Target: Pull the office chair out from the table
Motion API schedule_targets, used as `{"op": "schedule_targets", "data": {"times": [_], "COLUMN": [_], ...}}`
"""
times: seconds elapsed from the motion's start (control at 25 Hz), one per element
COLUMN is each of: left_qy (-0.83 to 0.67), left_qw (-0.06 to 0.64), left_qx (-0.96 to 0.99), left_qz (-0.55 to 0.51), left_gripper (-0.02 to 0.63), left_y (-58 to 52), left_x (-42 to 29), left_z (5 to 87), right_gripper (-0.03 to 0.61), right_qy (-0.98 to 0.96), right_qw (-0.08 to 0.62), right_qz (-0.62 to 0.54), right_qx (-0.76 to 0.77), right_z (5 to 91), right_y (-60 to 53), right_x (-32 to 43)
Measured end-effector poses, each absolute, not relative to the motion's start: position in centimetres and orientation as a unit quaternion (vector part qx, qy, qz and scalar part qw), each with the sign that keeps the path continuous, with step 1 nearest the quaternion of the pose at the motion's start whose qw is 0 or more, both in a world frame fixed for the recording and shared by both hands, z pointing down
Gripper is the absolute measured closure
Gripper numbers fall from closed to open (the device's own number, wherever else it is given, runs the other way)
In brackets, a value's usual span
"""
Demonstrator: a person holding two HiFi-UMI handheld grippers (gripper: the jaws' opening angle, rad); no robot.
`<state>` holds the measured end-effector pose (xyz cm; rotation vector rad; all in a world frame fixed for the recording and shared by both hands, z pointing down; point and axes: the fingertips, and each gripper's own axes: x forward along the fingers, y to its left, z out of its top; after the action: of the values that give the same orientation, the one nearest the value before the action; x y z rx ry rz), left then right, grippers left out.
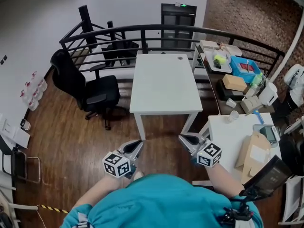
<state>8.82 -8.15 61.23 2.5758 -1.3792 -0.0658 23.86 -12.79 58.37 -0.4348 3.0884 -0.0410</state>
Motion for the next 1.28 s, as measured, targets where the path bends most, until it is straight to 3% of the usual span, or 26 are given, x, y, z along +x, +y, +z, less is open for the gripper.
{"op": "schedule_targets", "data": {"times": [0.32,0.92,1.28], "left_qy": [-0.479,-0.444,-0.415], "left_qw": [0.09,0.081,0.073], "left_qx": [0.873,0.892,0.907], "left_qz": [-0.019,-0.006,-0.029], "left_gripper": [0.586,0.584,0.584], "left_y": [-2.5,16.7,22.6], "left_x": [8.6,-3.6,0.0], "left_z": [59.4,59.3,56.5], "right_gripper": [0.581,0.581,0.581], "right_qy": [0.992,0.988,0.987], "right_qw": [0.016,-0.004,-0.01], "right_qz": [-0.026,-0.035,-0.02], "right_qx": [-0.125,-0.15,-0.159], "right_z": [58.3,56.9,54.4], "right_y": [-7.3,10.5,16.6], "right_x": [22.8,11.1,13.8]}}
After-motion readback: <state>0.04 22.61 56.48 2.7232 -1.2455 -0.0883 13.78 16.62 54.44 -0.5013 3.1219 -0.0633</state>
